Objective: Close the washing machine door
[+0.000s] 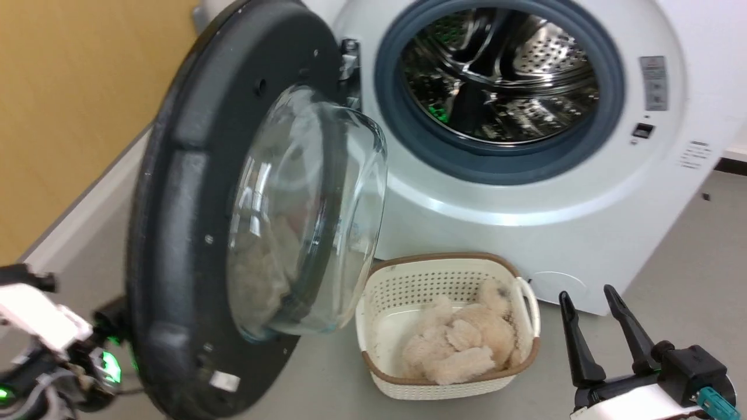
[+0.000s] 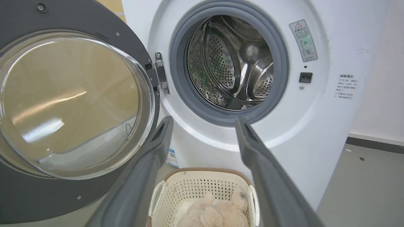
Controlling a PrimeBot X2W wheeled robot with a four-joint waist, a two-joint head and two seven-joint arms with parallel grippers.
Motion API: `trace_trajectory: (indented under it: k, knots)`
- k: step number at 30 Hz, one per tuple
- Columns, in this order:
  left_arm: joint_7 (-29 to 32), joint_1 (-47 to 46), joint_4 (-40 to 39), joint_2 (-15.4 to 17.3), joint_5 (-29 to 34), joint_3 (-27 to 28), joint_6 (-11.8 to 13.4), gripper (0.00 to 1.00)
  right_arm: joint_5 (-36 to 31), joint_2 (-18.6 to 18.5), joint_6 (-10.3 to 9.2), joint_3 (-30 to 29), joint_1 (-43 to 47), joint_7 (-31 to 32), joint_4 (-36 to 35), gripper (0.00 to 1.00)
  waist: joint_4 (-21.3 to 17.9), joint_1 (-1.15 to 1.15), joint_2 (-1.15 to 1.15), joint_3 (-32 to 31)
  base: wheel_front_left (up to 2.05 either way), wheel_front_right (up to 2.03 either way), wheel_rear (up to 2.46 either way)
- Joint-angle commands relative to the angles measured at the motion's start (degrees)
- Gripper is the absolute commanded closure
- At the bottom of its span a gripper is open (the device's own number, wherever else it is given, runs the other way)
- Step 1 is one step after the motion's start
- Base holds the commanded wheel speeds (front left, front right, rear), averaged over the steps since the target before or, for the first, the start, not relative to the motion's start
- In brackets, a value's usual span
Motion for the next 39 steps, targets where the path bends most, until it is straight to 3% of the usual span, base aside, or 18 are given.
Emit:
trace_trajectory:
  k: [1,2,5,7,17,30,39]
  knots:
    - [1.01,1.87,-1.82,-1.46,-0.52,-1.29,0.43,1.00,-0.23,0.21,0.03,-0.26,1.05,-0.26,-0.09,0.00,-1.45,0.00,0.00,-0.27,0.00,0.00,0.00]
    - [2.43,4.69,-6.12,-3.53,-1.68,-3.98,1.65,1.00,-0.36,0.30,0.03,-0.60,1.17,-0.26,-0.25,0.00,-3.30,0.00,0.00,0.02,0.00,0.00,0.00]
    - [2.60,7.35,-9.57,-4.57,-3.77,-7.10,2.99,1.00,-0.50,0.28,0.03,-0.65,1.00,-0.26,-0.42,0.00,-5.64,0.00,0.00,0.78,0.00,0.00,0.00]
    - [0.43,11.00,-12.82,-4.89,-7.44,-12.94,3.84,1.00,-0.61,0.07,0.03,-0.75,0.52,-0.26,-0.61,0.00,-9.22,0.00,0.00,2.03,0.00,0.00,0.00]
    - [-9.97,14.70,-14.00,-4.93,-14.36,-24.97,1.64,1.00,-0.71,-0.46,0.03,-0.90,-0.92,-0.26,-1.19,0.00,-18.72,0.00,0.00,5.79,0.00,0.00,0.00]
    - [-30.32,5.71,-4.75,-4.93,-18.74,-34.57,-3.64,1.00,-0.35,0.64,0.03,-0.59,-2.87,-0.26,-1.87,0.00,-31.50,0.00,0.00,11.71,0.00,0.00,0.00]
    - [-48.57,-6.46,6.33,-4.94,-19.03,-36.96,-6.27,1.00,0.01,1.62,0.03,-0.21,-3.48,-0.26,-1.76,0.00,-36.35,0.00,0.00,13.69,0.00,0.00,0.00]
